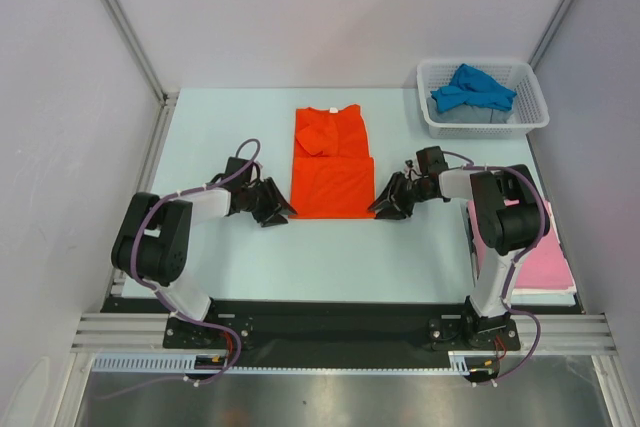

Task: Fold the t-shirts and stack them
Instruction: Fold the tshirt

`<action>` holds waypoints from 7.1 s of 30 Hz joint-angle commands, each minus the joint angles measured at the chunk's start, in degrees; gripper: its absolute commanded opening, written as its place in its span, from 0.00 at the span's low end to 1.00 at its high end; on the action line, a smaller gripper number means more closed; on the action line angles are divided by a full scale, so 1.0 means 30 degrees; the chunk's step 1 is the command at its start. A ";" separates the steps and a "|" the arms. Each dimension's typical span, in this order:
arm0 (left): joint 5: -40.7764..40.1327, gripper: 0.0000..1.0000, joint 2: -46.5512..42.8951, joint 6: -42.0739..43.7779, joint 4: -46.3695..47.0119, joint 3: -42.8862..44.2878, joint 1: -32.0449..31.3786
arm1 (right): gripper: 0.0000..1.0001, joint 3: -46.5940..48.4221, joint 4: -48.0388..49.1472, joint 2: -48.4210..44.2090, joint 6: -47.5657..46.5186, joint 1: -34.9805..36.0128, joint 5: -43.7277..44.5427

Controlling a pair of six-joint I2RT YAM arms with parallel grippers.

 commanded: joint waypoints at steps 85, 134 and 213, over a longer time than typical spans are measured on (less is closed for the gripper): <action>-0.2909 0.68 0.6038 0.7746 -0.4864 1.3995 0.1547 | 0.44 1.9594 -0.9684 0.8791 -0.6537 -0.1689 0.2190; 0.0196 0.46 0.6296 -0.0367 1.0221 0.9538 0.0551 | 0.00 2.7619 0.5927 1.7488 0.1807 0.1183 0.8577; -0.3553 0.51 0.1372 -0.7016 -0.1292 0.0397 0.0405 | 0.57 0.0461 -0.0695 -0.2696 -0.2968 0.0568 0.1078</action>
